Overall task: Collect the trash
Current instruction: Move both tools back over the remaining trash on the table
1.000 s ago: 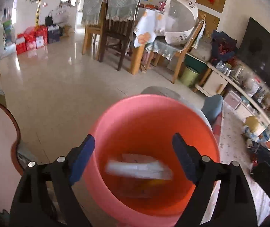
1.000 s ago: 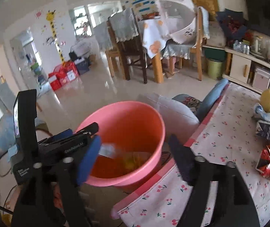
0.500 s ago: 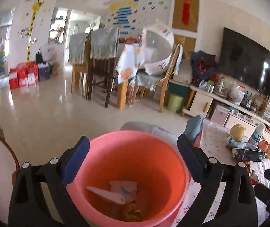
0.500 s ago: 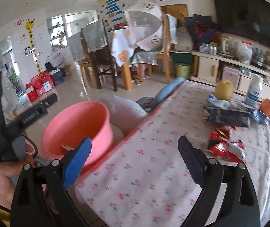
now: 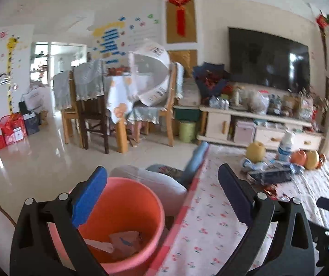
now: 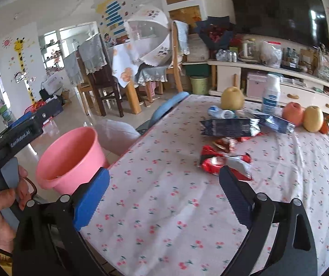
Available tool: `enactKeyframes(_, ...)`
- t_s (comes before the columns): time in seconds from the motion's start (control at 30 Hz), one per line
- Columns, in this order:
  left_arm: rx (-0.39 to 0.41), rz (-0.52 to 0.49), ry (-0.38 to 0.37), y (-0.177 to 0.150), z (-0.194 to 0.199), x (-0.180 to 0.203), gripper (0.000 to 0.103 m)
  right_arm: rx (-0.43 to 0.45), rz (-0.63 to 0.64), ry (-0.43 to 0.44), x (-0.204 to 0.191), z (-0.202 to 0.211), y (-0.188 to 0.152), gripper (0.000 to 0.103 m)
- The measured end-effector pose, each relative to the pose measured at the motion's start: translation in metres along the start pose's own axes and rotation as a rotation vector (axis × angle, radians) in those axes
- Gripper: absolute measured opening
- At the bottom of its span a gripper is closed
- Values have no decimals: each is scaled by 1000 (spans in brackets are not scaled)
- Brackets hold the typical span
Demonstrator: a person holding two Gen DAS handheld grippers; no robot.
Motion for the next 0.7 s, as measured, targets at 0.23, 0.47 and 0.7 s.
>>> enactKeyframes(0.23,-62,-5,-78,-9,1,36,97,22,-43,-15,30,20,-3,95)
enactKeyframes(0.47,-82,-37,-129,-14,4,62,97,33,-64,-47,58,33,-9,95)
enactKeyframes(0.7,-112,-20,-190,-18,6,83,97,39,-75,-91,93,42,-13,95)
Point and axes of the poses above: each gripper's, at about its wrist camera, not at the fingertips, and z roughly against the way its jaws point, x to its right, y to its top, the point moved 6 cm from there along -z, roughly the way its jaws point, and after that the axes turned 1 degree about -x, right-handed, at the moved point
